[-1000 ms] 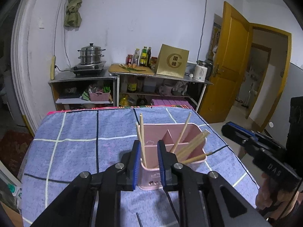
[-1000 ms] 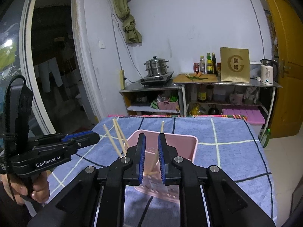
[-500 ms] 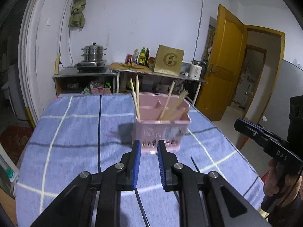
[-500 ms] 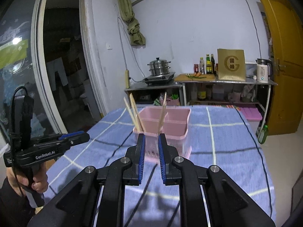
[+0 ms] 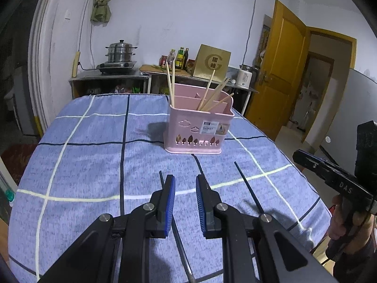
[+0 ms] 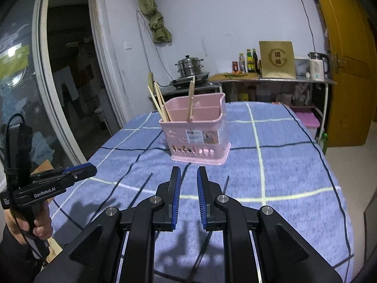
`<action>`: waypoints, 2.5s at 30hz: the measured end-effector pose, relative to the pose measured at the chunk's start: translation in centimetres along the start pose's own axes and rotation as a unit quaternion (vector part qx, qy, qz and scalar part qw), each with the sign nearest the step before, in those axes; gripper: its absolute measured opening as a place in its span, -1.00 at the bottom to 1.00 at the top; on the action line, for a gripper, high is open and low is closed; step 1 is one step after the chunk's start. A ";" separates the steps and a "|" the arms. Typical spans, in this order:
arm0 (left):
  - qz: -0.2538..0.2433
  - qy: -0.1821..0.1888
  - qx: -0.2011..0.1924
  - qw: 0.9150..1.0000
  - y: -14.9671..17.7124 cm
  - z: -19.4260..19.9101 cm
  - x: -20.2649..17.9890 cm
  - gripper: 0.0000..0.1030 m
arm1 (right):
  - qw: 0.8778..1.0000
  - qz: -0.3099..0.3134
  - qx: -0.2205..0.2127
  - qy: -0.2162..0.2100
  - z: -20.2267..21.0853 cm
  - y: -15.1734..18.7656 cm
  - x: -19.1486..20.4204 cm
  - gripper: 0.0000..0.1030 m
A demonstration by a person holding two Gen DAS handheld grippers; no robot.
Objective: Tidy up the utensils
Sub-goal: 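Withdraw both open grippers toward the remaining black chopsticks on the table, then grasp a black chopstick with the left gripper while the right gripper grasps another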
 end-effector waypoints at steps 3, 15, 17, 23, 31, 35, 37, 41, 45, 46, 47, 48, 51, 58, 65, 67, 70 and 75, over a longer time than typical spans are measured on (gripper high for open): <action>0.000 -0.003 0.005 1.000 0.4 -0.3 0.1 -0.66 | 1.000 0.000 0.004 0.003 -0.2 0.4 -0.2 -0.72; 0.009 -0.028 0.052 0.998 0.2 -5.0 1.7 -0.64 | 0.998 -0.002 0.056 0.028 -4.4 1.1 -1.3 -0.69; 0.013 -0.034 0.066 0.997 -0.1 -6.4 2.2 -0.58 | 0.997 -0.004 0.073 0.035 -5.6 1.2 -1.7 -0.64; 0.017 -0.045 0.108 0.993 -0.9 -9.8 3.4 -0.51 | 0.989 -0.002 0.130 0.072 -9.2 1.0 -3.0 -0.62; 0.025 -0.052 0.155 0.986 -1.8 -13.8 3.9 -0.51 | 0.982 0.002 0.171 0.085 -12.4 0.4 -3.7 -0.62; 0.024 -0.057 0.171 0.983 -1.8 -15.2 3.9 -0.51 | 0.978 0.001 0.186 0.090 -13.6 0.4 -4.0 -0.62; 0.018 -0.063 0.171 0.983 -1.7 -15.6 3.7 -0.51 | 0.977 0.000 0.192 0.093 -14.1 0.4 -4.1 -0.62; 0.010 -0.076 0.171 0.982 -1.8 -16.0 3.2 -0.51 | 0.976 -0.002 0.196 0.098 -14.7 0.6 -4.2 -0.62; -0.007 -0.099 0.169 0.981 -1.8 -16.3 2.5 -0.51 | 0.975 0.000 0.197 0.102 -14.8 0.6 -4.1 -0.63; -0.009 -0.102 0.168 0.980 -1.8 -16.4 2.4 -0.51 | 0.975 0.000 0.198 0.101 -14.8 0.6 -4.0 -0.65; -0.009 -0.104 0.167 0.980 -1.8 -16.3 2.3 -0.52 | 0.975 -0.001 0.198 0.100 -14.8 0.7 -4.0 -0.68; -0.010 -0.104 0.166 0.981 -1.8 -16.3 2.3 -0.55 | 0.975 -0.002 0.198 0.099 -14.8 0.7 -4.0 -0.79; -0.015 -0.102 0.166 0.981 -1.7 -16.3 1.9 -0.79 | 0.976 -0.007 0.197 0.093 -14.8 0.7 -4.1 -0.87; -0.021 -0.097 0.176 0.979 -1.9 -16.3 1.3 -0.90 | 0.979 -0.011 0.190 0.076 -14.0 0.0 -4.0 -0.89; -0.016 -0.080 0.149 0.985 -3.6 -13.7 0.6 -0.91 | 0.986 -0.004 0.158 0.060 -11.7 -1.8 -3.1 -0.90; -0.016 -0.075 0.133 0.988 -4.5 -12.3 0.4 -0.92 | 0.987 -0.003 0.147 0.057 -10.9 -2.5 -2.8 -0.91; -0.014 -0.066 0.107 0.992 -6.2 -10.1 0.2 -0.92 | 0.991 -0.003 0.123 0.051 -9.4 -3.9 -2.3 -0.91; -0.014 -0.057 0.062 0.996 -8.8 -6.6 -0.5 -0.92 | 0.996 -0.002 0.078 0.044 -6.5 -6.1 -1.4 -0.91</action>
Point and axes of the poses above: each gripper's, at about its wrist camera, not at the fingertips, and z roughly against the way its jaws point, x to its left, y to its underside, the point moved 3 cm from there along -z, roughly the way its jaws point, and after that the axes turned 9 degrees about x, right-handed, at the moved point
